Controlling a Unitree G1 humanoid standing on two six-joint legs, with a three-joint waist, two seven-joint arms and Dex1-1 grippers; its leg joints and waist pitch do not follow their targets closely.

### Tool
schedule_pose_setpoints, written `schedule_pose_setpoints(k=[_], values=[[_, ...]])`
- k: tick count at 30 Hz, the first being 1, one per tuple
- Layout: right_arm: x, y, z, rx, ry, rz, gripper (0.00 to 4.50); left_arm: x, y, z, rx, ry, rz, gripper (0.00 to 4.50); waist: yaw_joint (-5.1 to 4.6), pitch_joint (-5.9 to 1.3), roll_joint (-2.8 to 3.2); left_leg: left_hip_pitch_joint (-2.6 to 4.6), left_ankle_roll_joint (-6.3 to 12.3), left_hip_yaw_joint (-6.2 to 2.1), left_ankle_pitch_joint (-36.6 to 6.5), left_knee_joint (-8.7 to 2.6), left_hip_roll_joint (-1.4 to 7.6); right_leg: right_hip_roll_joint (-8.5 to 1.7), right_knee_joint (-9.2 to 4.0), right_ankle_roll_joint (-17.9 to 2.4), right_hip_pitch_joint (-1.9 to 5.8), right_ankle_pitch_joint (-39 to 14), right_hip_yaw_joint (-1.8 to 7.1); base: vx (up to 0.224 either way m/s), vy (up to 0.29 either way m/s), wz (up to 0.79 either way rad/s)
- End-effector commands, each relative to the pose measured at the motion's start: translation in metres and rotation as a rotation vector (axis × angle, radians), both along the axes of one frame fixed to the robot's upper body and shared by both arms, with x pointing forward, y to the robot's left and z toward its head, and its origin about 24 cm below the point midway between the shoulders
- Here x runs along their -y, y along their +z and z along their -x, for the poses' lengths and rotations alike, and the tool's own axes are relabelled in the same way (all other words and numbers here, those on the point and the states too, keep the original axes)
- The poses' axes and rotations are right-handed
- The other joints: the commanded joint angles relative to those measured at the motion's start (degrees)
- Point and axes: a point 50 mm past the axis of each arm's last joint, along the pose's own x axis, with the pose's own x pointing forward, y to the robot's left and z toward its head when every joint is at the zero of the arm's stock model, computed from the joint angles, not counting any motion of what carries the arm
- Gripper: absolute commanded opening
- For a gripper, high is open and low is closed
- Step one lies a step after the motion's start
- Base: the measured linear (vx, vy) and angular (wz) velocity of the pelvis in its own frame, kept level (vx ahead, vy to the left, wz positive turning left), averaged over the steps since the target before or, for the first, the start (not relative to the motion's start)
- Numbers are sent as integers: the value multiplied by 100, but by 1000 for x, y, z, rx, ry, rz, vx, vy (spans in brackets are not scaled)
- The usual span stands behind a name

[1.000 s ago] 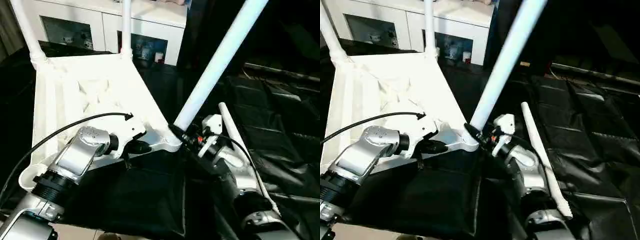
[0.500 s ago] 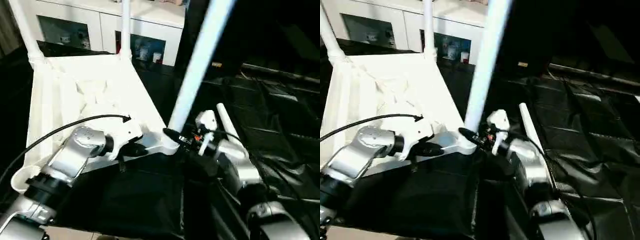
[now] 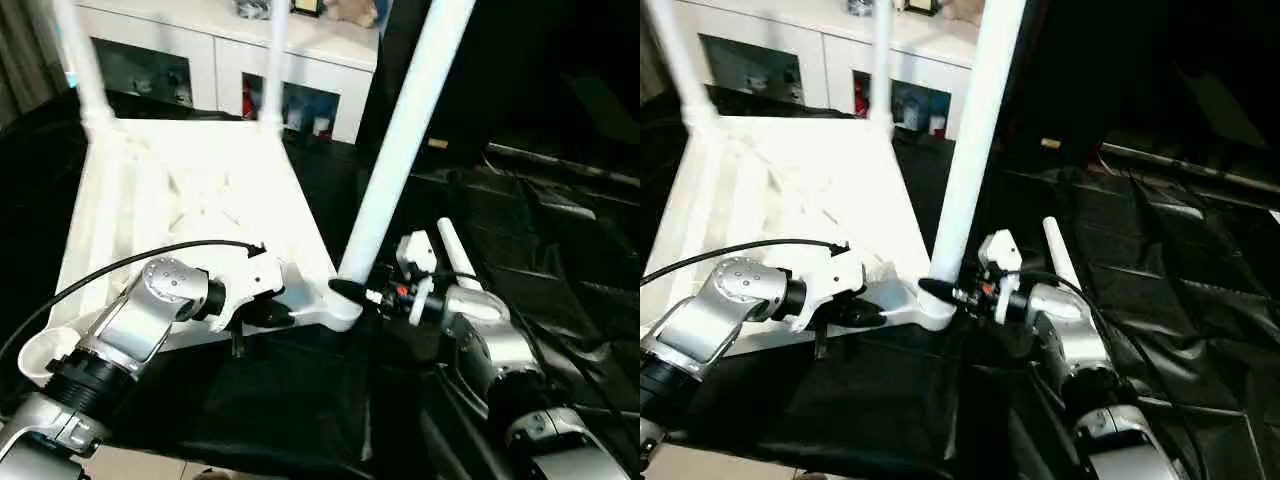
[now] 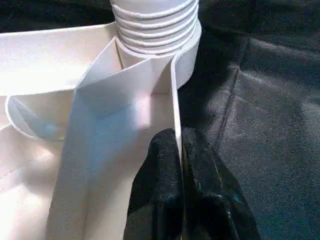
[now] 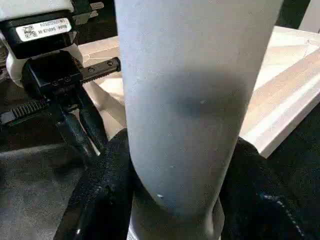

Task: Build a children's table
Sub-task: Insert table leg to table base

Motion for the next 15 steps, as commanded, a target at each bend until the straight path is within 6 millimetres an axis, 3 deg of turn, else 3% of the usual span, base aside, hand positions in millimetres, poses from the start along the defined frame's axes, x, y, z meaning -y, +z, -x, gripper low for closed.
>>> schedule_pose_setpoints(k=[1, 6, 8, 10, 11, 12, 13, 14, 15], values=[[17, -42, 21, -195, -19, 135, 189, 17, 2, 6, -29, -139, 16, 0, -68, -208, 226, 160, -353, -67, -3563, -496, 38, -215, -614, -682, -21, -3295, 102, 0, 0, 0], [19, -42, 16, -181, -89, 132, 189, 18, 1, -1, -13, -96, 24, 0, -70, -207, 213, 160, -343, -68, -3572, -501, 37, -210, -625, -677, -41, -3302, 101, 0, 0, 0], [24, -45, 8, -178, -221, 156, 189, 20, 0, -4, -12, -52, 47, 0, -82, -193, 208, 169, -348, -73, -3649, -496, 32, -212, -644, -648, -62, -3456, 89, 0, 0, 0], [27, -47, 5, -187, -298, 178, 189, 23, 0, -6, -11, -24, 62, 0, -124, -169, 213, 172, -386, -110, -3801, -494, 16, -224, -697, -503, -62, -3914, 22, 0, 0, 0], [31, -50, 0, -201, -392, 208, 189, 25, 0, -9, -8, 6, 74, 0, -169, -160, 260, 214, -412, -164, -4048, -498, 19, -234, -778, -401, -44, -4171, -89, 0, 0, 0], [31, -50, 0, -202, -403, 211, 189, 25, 0, -9, -8, 9, 75, 0, -169, -160, 260, 214, -412, -164, -4048, -498, 19, -234, -778, -401, -44, -4171, -89, -55, 16, -11], [33, -52, -4, -217, -486, 222, 189, 28, 0, -11, -4, 42, 83, 0, -258, -146, 282, 190, -432, -229, -4332, -574, 41, -210, -821, -384, 44, -4060, -246, -58, 33, -15], [35, -53, -7, -229, -553, 230, 189, 30, -1, -13, 0, 66, 88, 0, -289, -115, 391, 162, -471, -279, -4732, -706, 92, -162, -781, -446, 155, -3739, -381, -91, 40, -20], [36, -53, -9, -239, -601, 231, 189, 32, -1, -14, 3, 82, 89, 0, -296, -121, 434, 3, -457, -283, -5110, -929, 187, -98, -431, -591, 408, -2943, -430, -63, 27, -15]])
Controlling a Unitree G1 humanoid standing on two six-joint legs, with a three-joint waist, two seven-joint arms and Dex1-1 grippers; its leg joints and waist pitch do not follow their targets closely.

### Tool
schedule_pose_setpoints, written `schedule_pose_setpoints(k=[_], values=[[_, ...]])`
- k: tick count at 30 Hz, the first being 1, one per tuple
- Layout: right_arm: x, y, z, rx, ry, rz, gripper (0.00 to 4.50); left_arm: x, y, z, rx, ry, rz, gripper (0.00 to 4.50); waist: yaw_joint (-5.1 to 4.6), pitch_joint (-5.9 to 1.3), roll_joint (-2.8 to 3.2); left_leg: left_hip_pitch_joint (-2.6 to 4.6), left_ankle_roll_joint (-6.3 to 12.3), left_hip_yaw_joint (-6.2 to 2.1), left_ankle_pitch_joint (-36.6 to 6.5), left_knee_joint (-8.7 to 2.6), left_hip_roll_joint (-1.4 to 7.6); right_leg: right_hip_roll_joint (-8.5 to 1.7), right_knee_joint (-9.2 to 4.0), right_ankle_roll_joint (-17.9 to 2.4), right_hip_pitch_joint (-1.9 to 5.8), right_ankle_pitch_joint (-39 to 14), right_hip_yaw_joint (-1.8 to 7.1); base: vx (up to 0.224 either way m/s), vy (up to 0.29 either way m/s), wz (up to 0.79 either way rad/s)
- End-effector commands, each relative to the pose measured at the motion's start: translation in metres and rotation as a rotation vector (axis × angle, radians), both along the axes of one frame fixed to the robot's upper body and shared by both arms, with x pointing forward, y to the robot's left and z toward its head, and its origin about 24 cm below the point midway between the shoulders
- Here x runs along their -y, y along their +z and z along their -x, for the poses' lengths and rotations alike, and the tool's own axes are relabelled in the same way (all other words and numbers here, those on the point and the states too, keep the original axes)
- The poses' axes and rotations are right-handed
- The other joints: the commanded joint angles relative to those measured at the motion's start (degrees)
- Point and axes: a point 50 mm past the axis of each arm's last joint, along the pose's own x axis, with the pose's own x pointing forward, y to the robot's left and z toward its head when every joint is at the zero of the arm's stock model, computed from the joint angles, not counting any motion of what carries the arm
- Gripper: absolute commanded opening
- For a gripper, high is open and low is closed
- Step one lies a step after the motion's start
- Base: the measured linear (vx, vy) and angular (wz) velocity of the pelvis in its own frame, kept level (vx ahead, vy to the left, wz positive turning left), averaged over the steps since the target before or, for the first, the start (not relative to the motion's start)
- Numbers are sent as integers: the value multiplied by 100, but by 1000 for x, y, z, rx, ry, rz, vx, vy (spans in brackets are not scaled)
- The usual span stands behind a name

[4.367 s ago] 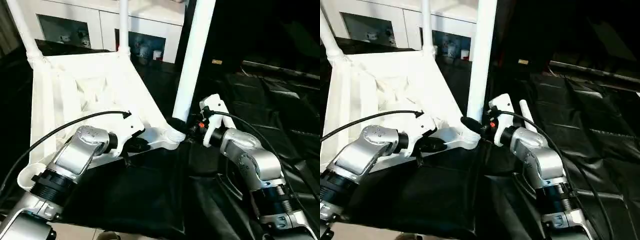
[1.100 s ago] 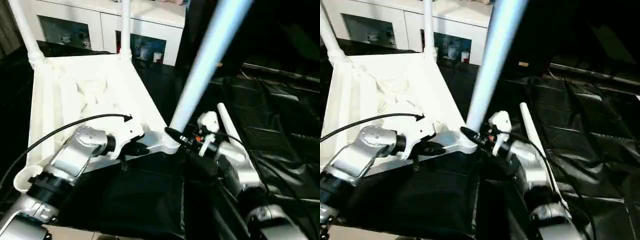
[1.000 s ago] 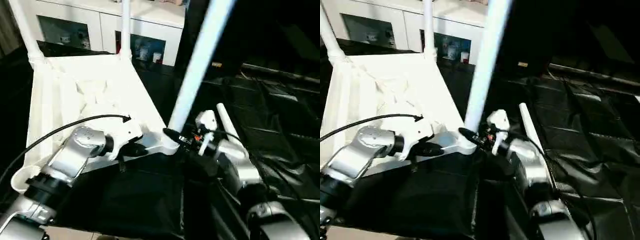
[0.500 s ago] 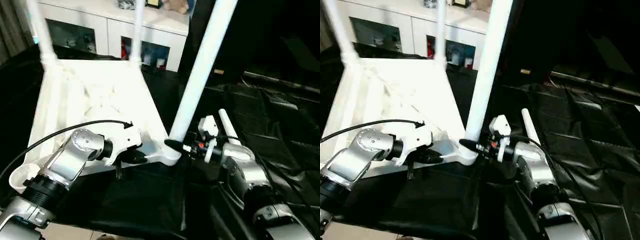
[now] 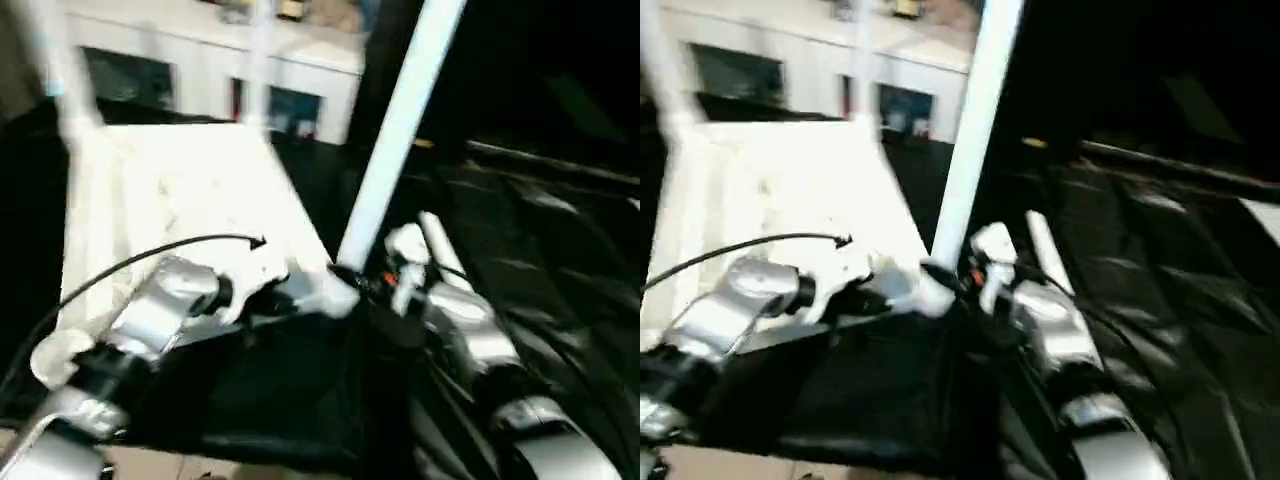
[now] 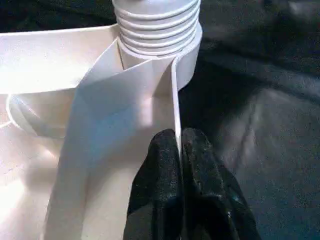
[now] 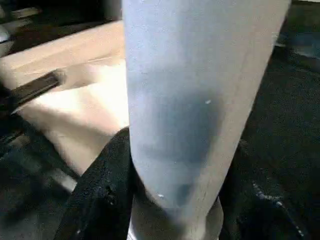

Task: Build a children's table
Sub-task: Insert table leg to table base

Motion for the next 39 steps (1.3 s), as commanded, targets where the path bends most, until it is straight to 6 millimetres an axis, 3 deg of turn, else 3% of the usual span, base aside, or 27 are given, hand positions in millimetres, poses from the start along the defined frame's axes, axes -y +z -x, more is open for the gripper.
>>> schedule_pose_setpoints(k=[1, 2, 3, 4, 5, 6, 7, 8, 9, 10, 11, 12, 13, 14, 15, 16, 17, 21, 25, 26, 27, 28, 30, 32, 34, 38, 39], values=[[51, -51, 8, -273, -436, 172, 189, 26, 7, 2, 4, -54, 60, 0, 278, -199, 290, -443, -412, 186, -5430, -1193, 256, 47, 788, -569, 578, -1632, -9, -119, 8, 0], [48, -50, 4, -287, -512, 171, 189, 31, 8, 1, 5, -23, 64, 0, 392, -141, 229, -485, -307, 365, -5333, -1307, 260, 88, 930, -487, 500, -1367, 65, -87, -65, 6], [43, -48, 0, -292, -567, 171, 189, 35, 8, 1, 2, 14, 67, 0, 297, -236, -96, -113, -251, 437, -4283, -973, 110, -91, 695, -162, 243, -2990, 497, -87, -65, 6], [37, -46, -3, -290, -599, 173, 189, 40, 8, 0, 0, 52, 68, 0, 287, -191, -356, 302, -354, 286, -3109, -4, -68, -472, -278, 111, -374, -5346, 514, -46, -153, -10], [34, -44, -5, -286, -613, 176, 189, 42, 8, -1, -2, 75, 68, 0, 243, -154, -370, 197, -86, 166, -1159, 803, -160, -832, -799, 303, -547, -7350, 723, 13, -63, -50], [31, -43, -6, -284, -620, 174, 189, 43, 8, -1, -3, 92, 67, 0, 290, -154, -158, -334, -199, -52, -900, 403, -58, -1034, -376, 101, 131, -6263, 645, 13, -63, -50], [29, -42, -7, -282, -627, 173, 189, 44, 8, -2, -4, 108, 65, 0, 347, -271, -84, -276, -328, -38, -1002, 76, 18, -782, -237, -70, 186, -5163, 557, 51, 42, -30], [18, -38, -11, -288, -654, 150, 189, 52, 10, -4, 6, 165, 60, 0, 343, -380, 84, 106, -465, -7, -1014, -172, 137, -351, 63, -549, -48, -2292, 379, -20, -2, 18], [11, -35, -13, -286, -659, 142, 189, 57, 12, -4, 10, 192, 67, 0, 325, -366, 47, 111, -521, 27, -1071, -289, 139, -216, 181, -888, 13, -616, 346, -20, -2, 18], [7, -34, -14, -284, -660, 138, 189, 59, 13, -4, 10, 202, 72, 0, 310, -331, -44, 102, -461, 83, -1414, -320, 116, -211, 122, -954, 9, -637, 355, 0, 0, 0], [3, -32, -15, -280, -660, 134, 189, 63, 15, -4, 11, 215, 81, 0, 315, -237, -34, 106, -408, 136, -2253, -350, 54, -247, -9, -933, -54, -1599, 396, 0, 0, 0], [-6, -30, -16, -283, -646, 136, 189, 68, 17, -3, 4, 226, 93, 0, 319, -233, -24, 133, -404, 125, -2784, -351, 39, -298, -132, -718, -77, -2618, 403, 0, 0, 0], [-12, -29, -16, -271, -619, 153, 189, 69, 18, -3, 10, 230, 87, 0, 309, -249, -29, 119, -406, 112, -2847, -357, 44, -325, -153, -619, -67, -2867, 407, 0, 0, 0], [-18, -28, -16, -247, -598, 177, 189, 69, 18, -3, 20, 234, 73, 0, 313, -232, -132, 86, -375, 89, -2786, -376, 46, -348, -205, -446, -67, -3251, 387, 0, 0, 0], [-18, -27, -16, -242, -597, 176, 189, 68, 17, -3, 22, 238, 70, 0, 313, -258, -109, 79, -377, 88, -2658, -394, 50, -368, -240, -351, -70, -3222, 412, 0, 0, 0], [-19, -27, -16, -241, -596, 176, 189, 68, 17, -3, 22, 240, 68, 0, 302, -268, -146, 50, -359, 92, -2532, -399, 46, -361, -239, -330, -48, -3111, 413, 0, 0, 0], [-21, -26, -17, -232, -591, 174, 189, 65, 14, -3, 26, 251, 55, 0, 315, -260, -117, 52, -351, 101, -2405, -417, 49, -351, -234, -332, -54, -2933, 422, 0, 0, 0], [-24, -16, -21, -186, -561, 117, 189, 55, 11, -7, 76, 258, 17, 0, 293, -278, -133, 18, -341, 113, -2156, -439, 63, -336, -185, -417, -25, -2389, 429, 0, 0, 0], [-17, 26, -39, -23, -519, -132, 189, 39, 12, -6, 156, 150, -2, 0, 284, -337, -103, -8, -251, 143, -1698, -410, 71, -313, -88, -618, 29, -1461, 446, 0, 0, 0], [-12, 39, -43, 30, -494, -207, 189, 35, 13, -4, 157, 114, 18, 0, 281, -390, -127, -40, -165, 163, -1185, -363, 68, -294, 26, -759, 88, -702, 447, 0, 0, 0], [-9, 45, -45, 52, -484, -238, 189, 33, 14, -3, 154, 109, 28, 0, 287, -396, -81, -12, -30, 199, -770, -332, 65, -272, 81, -949, 86, 64, 439, 0, 0, 0], [-5, 52, -46, 78, -467, -284, 189, 30, 15, -2, 154, 101, 47, 0, 272, -391, -101, -47, 15, 208, -546, -312, 55, -250, 125, -1023, 104, 373, 439, 0, 0, 0], [2, 66, -48, 136, -425, -342, 189, 27, 21, 0, 159, 66, 100, 0, 284, -402, -50, -12, 285, 256, 129, -248, 12, -205, 196, -1306, 131, 1422, 450, 0, 0, 0], [9, 81, -47, 205, -334, -383, 189, 21, 31, 3, 165, 31, 195, 0, 286, -393, -20, -8, 405, 275, 149, -238, 0, -211, 195, -1406, 166, 1489, 464, 0, 0, 0], [12, 86, -46, 220, -289, -404, 189, 17, 36, 3, 148, 31, 235, 46, 277, -386, -39, -22, 441, 278, 43, -242, 2, -215, 190, -1432, 196, 1330, 472, 0, 0, 0], [16, 94, -40, 248, -174, -428, 189, 3, 48, 3, 129, 19, 318, 69, 276, -360, 21, 19, 309, 290, -178, -269, 45, -220, 155, -1521, 160, 790, 480, 0, 0, 0], [16, 95, -36, 259, -130, -423, 189, -3, 56, 2, 112, 28, 378, 81, 271, -350, -5, 5, 262, 292, -197, -271, 41, -216, 160, -1555, 170, 775, 473, 0, 0, 0]])
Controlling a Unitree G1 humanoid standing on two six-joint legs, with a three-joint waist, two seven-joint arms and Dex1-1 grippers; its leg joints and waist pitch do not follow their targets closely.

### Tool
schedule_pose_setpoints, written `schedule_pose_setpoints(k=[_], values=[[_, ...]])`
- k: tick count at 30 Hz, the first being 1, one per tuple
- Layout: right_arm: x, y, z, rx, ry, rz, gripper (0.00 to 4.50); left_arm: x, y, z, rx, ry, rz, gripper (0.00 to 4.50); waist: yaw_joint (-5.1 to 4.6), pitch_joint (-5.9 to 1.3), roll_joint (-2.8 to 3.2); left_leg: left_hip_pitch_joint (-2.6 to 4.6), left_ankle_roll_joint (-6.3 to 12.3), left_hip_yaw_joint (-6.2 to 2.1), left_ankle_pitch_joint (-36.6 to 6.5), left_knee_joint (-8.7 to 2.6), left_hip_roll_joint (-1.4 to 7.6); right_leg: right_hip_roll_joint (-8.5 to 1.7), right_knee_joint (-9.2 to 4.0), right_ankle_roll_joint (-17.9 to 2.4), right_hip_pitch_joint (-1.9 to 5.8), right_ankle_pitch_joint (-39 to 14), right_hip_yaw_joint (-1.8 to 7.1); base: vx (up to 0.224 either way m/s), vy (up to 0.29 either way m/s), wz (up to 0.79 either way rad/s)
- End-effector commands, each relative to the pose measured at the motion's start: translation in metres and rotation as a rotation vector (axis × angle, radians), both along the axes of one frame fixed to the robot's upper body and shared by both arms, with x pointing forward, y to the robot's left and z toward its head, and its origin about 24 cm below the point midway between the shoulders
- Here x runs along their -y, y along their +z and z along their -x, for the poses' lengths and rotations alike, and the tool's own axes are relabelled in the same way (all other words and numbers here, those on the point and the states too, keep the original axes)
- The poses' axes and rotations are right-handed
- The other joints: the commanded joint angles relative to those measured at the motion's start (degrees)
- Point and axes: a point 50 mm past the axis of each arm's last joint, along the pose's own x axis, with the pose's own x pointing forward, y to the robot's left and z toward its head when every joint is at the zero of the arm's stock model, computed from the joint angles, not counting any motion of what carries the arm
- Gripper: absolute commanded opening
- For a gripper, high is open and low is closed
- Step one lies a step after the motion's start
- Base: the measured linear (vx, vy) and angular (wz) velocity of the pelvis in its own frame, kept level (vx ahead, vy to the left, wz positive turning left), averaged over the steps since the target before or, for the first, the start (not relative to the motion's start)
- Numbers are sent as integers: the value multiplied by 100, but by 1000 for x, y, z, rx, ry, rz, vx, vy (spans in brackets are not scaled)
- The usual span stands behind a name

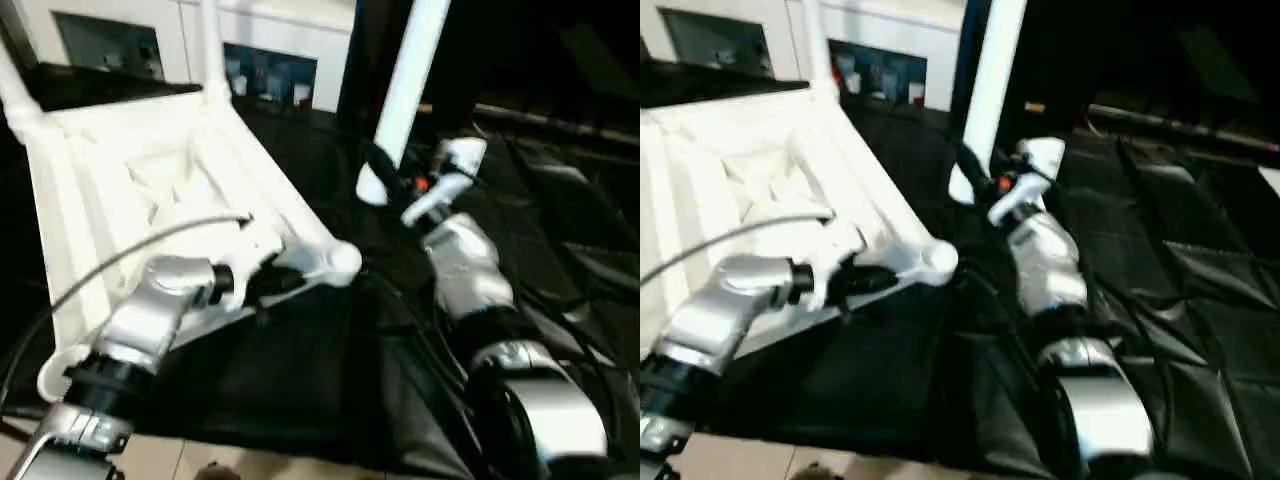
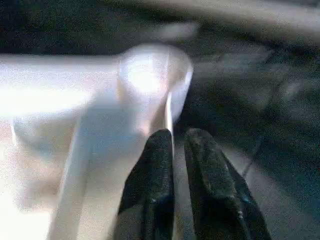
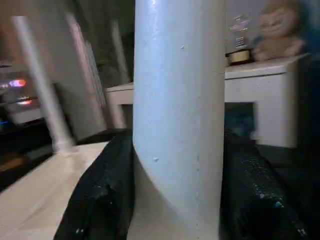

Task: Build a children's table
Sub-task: Insert table leg to table base

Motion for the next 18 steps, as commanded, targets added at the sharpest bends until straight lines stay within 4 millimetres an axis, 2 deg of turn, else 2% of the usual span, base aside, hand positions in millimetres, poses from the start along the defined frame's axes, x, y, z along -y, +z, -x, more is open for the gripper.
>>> schedule_pose_setpoints(k=[1, 2, 4, 5, 6, 9, 11, 12, 13, 14, 15, 16, 17, 18], values=[[4, 6, 4, 36, 50, -1, 189, -3, 20, -2, 26, -21, 88, 92, 16, -387, 110, 66, 264, 79, -129, -305, 62, -337, -260, -1409, 412, 918, 329, 0, 0, 0], [5, 6, 8, 44, 81, 2, 189, -10, 34, -12, 48, 38, 160, 97, 2, -382, 109, 72, 231, 83, -230, -312, 69, -341, -267, -1418, 402, 813, 329, 0, 0, 0], [5, 6, 9, 44, 87, 2, 189, -12, 38, -16, 64, 67, 176, 111, 8, -378, 127, 88, 160, 82, -356, -318, 73, -350, -288, -1372, 396, 618, 330, 0, 0, 0], [5, 5, 11, 44, 107, 11, 189, -16, 49, -31, 116, 179, 193, 124, 7, -366, 96, 73, 126, 90, -407, -325, 57, -335, -310, -1309, 409, 439, 330, 0, 0, 0], [5, 5, 12, 43, 112, 14, 189, -17, 53, -36, 135, 220, 192, 135, 29, -377, 116, 105, 119, 95, -421, -308, 59, -339, -316, -1266, 390, 435, 337, 0, 0, 0], [3, -4, 15, 15, 109, 45, 189, -14, 74, -65, 217, 464, 189, 149, 63, -392, 98, 82, 88, 76, -390, -299, 64, -363, -311, -1165, 412, 385, 328, 0, 0, 0], [1, -7, 17, 9, 118, 51, 189, -11, 79, -70, 236, 489, 181, 177, 77, -389, 98, 73, 76, 75, -348, -295, 60, -363, -312, -1138, 409, 376, 327, 0, 0, 0], [-3, -10, 20, 3, 138, 62, 189, -3, 85, -74, 255, 495, 184, 185, 105, -405, 99, 69, 111, 74, -210, -279, 55, -372, -291, -1162, 421, 519, 328, 0, 0, 0], [-3, -10, 20, 3, 138, 62, 189, -3, 85, -74, 255, 495, 184, 187, 104, -406, 90, 66, 136, 78, -135, -272, 51, -358, -289, -1171, 418, 627, 328, 0, 0, 0], [-8, -14, 23, -9, 162, 73, 189, 12, 94, -79, 284, 480, 203, 187, 133, -428, 88, 74, 211, 80, 129, -241, 40, -343, -257, -1237, 427, 1028, 322, 0, 0, 0], [-8, -14, 23, -9, 162, 73, 189, 12, 94, -79, 284, 480, 203, 211, 138, -434, 85, 68, 228, 73, 191, -237, 42, -348, -237, -1284, 434, 1142, 320, 0, 0, 0], [-9, -16, 24, -15, 161, 81, 189, 18, 97, -79, 292, 466, 221, 211, 144, -431, 78, 66, 263, 77, 203, -236, 33, -348, -242, -1312, 432, 1195, 316, 0, 0, 0], [-11, -21, 24, -33, 154, 108, 189, 37, 105, -76, 291, 396, 275, 223, 143, -428, 125, 59, 272, 79, 176, -240, 39, -369, -238, -1387, 434, 1213, 322, 0, 0, 0], [-12, -25, 24, -45, 141, 135, 189, 50, 109, -71, 280, 330, 314, 228, 150, -433, 94, 66, 264, 83, 194, -232, 47, -372, -236, -1461, 439, 1283, 320, 0, 0, 0]])
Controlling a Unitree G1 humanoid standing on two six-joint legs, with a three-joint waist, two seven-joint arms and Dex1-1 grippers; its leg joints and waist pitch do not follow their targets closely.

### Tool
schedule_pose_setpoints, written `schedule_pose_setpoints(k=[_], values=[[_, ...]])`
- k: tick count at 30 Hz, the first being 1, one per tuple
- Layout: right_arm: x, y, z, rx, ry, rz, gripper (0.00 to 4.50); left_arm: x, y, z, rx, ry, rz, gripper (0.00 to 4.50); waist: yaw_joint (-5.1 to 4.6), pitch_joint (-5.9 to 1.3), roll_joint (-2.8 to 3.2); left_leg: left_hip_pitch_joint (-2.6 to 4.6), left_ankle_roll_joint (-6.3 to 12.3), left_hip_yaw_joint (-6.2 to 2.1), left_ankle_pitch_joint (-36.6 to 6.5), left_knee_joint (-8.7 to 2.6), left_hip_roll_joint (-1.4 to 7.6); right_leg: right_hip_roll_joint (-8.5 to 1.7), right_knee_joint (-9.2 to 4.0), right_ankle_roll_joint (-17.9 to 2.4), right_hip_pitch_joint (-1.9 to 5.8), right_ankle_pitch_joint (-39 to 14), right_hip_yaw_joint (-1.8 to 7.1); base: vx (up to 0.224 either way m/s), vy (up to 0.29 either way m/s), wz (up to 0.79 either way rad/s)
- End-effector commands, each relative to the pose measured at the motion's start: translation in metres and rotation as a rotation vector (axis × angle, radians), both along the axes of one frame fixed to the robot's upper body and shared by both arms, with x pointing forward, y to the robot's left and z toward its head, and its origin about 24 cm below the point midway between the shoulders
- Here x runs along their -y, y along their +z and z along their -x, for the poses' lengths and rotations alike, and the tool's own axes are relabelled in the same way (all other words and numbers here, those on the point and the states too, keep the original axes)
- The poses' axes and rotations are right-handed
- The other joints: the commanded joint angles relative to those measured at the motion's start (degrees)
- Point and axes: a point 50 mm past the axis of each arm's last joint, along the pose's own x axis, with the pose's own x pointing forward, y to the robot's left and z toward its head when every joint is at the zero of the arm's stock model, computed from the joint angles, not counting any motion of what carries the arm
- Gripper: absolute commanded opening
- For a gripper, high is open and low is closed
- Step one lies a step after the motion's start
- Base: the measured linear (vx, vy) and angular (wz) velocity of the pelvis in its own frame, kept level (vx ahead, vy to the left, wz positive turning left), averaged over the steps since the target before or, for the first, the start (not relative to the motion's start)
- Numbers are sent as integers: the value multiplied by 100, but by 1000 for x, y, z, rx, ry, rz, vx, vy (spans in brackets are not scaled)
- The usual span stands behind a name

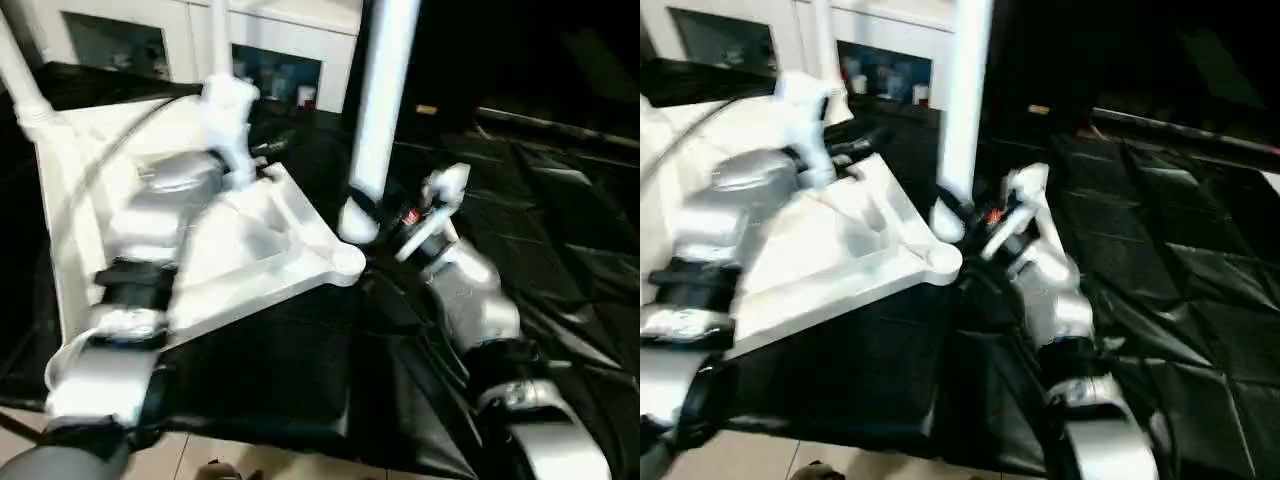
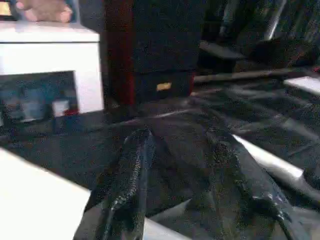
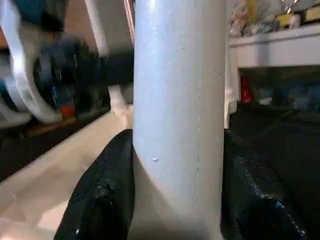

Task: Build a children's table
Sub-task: Insert table leg to table base

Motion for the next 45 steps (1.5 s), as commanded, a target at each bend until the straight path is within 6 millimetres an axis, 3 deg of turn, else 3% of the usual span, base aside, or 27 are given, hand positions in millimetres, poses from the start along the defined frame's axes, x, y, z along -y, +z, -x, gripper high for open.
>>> schedule_pose_setpoints(k=[1, 4, 8, 9, 12, 14, 17, 22, 23, 24, 26, 29, 32, 34, 40, 42, 44, 45], values=[[3, -5, 0, -4, -33, 67, 189, 32, 17, 10, 43, -159, 40, 228, 37, -442, 60, 70, 269, 55, 168, -239, 30, -364, -233, -1493, 440, 1259, 311, 0, 0, 0], [1, -8, 1, -14, -30, 86, 189, 54, 17, 26, 51, -308, 56, 267, 76, -427, 64, 63, 294, 60, -7, -248, 36, -380, -245, -1504, 450, 1055, 313, 0, 0, 0], [1, -10, 1, -15, -34, 105, 189, 66, 18, 38, 51, -398, 79, 292, 73, -418, 56, 58, 263, 65, -156, -258, 39, -365, -273, -1407, 445, 789, 319, 0, 0, 0], [2, -10, 1, -16, -39, 109, 189, 64, 17, 38, 45, -389, 78, 292, 65, -418, 30, 61, 246, 68, -169, -258, 39, -358, -273, -1389, 440, 739, 317, 0, 0, 0], [2, -10, 0, -15, -41, 118, 189, 56, 13, 32, 47, -339, 66, 315, 43, -407, 45, 62, 183, 60, -332, -272, 39, -357, -312, -1231, 433, 380, 314, 0, 0, 0], [4, -9, -1, -12, -51, 125, 189, 42, 9, 24, 51, -234, 28, 334, 13, -406, 24, 55, 165, 57, -351, -276, 43, -349, -323, -1162, 429, 308, 312, 0, 0, 0], [7, -6, -3, -4, -58, 127, 189, 16, 4, 14, 68, -85, -23, 351, -1, -412, 41, 57, 144, 43, -395, -279, 42, -346, -325, -1037, 419, 171, 309, 0, 0, 0], [14, -2, -6, 1, -67, 144, 189, -11, -8, 13, 47, -31, -103, 351, 3, -413, 40, 64, 131, 46, -326, -277, 48, -350, -301, -1079, 403, 254, 307, 0, 0, 0], [17, -2, -8, -4, -74, 174, 189, -22, -18, 15, 23, -26, -180, 351, -2, -418, 6, 73, 140, 54, -293, -273, 49, -347, -304, -1074, 392, 241, 306, 0, 0, 0], [18, -2, -9, -9, -75, 185, 189, -24, -23, 16, 11, -27, -210, 351, -3, -414, 26, 74, 129, 49, -281, -282, 46, -344, -298, -1049, 390, 150, 303, 0, 0, 0], [21, -3, -12, -34, -77, 234, 189, -32, -50, 25, -83, -105, -372, 351, -3, -416, 47, 84, 110, 48, -211, -279, 52, -343, -287, -1028, 377, 180, 308, 0, 0, 0], [23, -4, -14, -51, -75, 254, 189, -27, -70, 40, -188, -234, -412, 351, 8, -416, 53, 91, 61, 67, -171, -281, 53, -355, -266, -1118, 357, 232, 315, 0, 0, 0], [23, -6, -13, -68, -45, 296, 189, -9, -96, 64, -325, -378, -384, 351, 33, -407, 56, 97, 9, 78, -234, -287, 69, -356, -258, -1245, 355, 380, 314, 0, 0, 0], [23, -6, -13, -74, -42, 298, 189, -6, -100, 66, -335, -384, -385, 351, 51, -400, 42, 91, -17, 85, -352, -292, 61, -361, -278, -1239, 361, 294, 321, 0, 0, 0], [22, -9, -9, -91, -5, 318, 189, -4, -111, 63, -349, -351, -459, 351, 1, -380, 25, 66, -142, 55, -759, -314, 51, -360, -362, -916, 375, -403, 328, 0, 0, 0], [21, -11, -8, -96, 1, 327, 189, -8, -113, 61, -368, -304, -512, 351, -15, -392, 59, 72, -155, 49, -732, -306, 56, -358, -348, -909, 366, -364, 328, 0, 0, 0], [21, -11, -7, -96, 1, 328, 189, -10, -113, 59, -375, -277, -523, 351, -24, -394, 54, 67, -149, 47, -695, -298, 50, -348, -332, -962, 367, -242, 324, 0, 0, 0], [21, -11, -7, -97, 2, 328, 189, -11, -113, 58, -380, -270, -523, 322, -22, -400, 53, 67, -137, 46, -646, -292, 50, -349, -321, -992, 375, -154, 324, 0, 0, 0]])
